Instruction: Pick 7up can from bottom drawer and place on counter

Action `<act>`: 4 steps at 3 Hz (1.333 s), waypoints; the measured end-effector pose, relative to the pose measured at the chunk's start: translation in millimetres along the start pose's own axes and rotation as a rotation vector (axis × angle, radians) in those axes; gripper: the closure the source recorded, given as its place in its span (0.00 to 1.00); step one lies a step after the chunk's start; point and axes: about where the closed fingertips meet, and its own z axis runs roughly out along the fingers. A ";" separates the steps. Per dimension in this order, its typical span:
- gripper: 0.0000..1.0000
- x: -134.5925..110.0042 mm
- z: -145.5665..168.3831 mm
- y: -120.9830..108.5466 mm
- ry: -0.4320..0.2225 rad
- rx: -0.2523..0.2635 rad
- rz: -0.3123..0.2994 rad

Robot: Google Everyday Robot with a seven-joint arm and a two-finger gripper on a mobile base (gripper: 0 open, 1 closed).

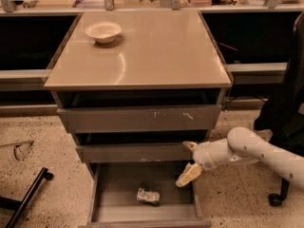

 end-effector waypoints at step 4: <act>0.00 89.9 140.7 15.9 -0.158 -0.022 0.034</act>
Offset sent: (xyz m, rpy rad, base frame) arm 0.0150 0.0517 -0.1728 0.1890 -0.0456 -0.0048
